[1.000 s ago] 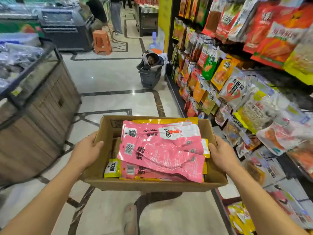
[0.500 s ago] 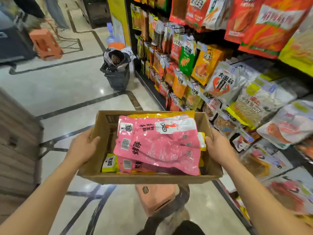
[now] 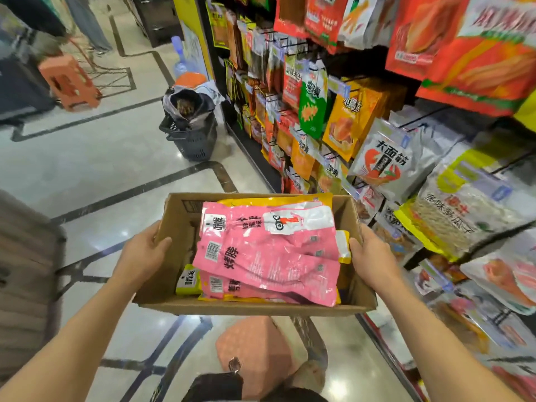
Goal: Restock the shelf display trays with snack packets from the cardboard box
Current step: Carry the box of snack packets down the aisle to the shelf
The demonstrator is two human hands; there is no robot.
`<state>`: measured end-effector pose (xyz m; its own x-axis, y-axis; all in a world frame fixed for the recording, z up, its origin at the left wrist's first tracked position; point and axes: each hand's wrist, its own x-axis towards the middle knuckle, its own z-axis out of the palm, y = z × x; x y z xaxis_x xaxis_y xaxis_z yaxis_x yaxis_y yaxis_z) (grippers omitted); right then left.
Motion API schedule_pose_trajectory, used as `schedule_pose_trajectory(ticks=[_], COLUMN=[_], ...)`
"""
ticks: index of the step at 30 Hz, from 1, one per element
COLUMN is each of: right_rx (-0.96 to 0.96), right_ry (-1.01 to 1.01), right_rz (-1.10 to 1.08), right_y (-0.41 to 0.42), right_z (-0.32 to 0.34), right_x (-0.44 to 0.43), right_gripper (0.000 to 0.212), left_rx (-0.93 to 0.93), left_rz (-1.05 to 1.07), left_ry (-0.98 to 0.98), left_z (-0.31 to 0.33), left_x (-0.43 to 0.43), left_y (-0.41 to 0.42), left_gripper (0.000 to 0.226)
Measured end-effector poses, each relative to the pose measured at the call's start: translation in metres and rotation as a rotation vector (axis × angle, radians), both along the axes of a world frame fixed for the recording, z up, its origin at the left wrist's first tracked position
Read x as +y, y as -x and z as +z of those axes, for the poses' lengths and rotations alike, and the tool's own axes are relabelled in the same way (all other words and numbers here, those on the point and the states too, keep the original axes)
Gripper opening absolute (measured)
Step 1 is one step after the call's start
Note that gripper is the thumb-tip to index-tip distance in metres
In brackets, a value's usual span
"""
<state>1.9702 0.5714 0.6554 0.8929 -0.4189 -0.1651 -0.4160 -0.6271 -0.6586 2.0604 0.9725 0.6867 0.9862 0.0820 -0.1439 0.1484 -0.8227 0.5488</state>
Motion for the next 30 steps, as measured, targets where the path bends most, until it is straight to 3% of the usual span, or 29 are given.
schedule_pose_trajectory(ticks=[14, 30], right_rx=[0.036, 0.135], right_ry=[-0.03, -0.087], right_rz=[-0.131, -0.552], right_y=[-0.088, -0.214], right_z=[-0.057, -0.176], right_x=[-0.048, 0.0], right_gripper=[0.042, 0.046], left_rx=[0.034, 0.187], left_rz=[-0.087, -0.472], left_ry=[-0.004, 0.028], left_z=[-0.056, -0.197], left_x=[-0.064, -0.1], left_y=[-0.14, -0.417], left_gripper=[0.034, 0.041])
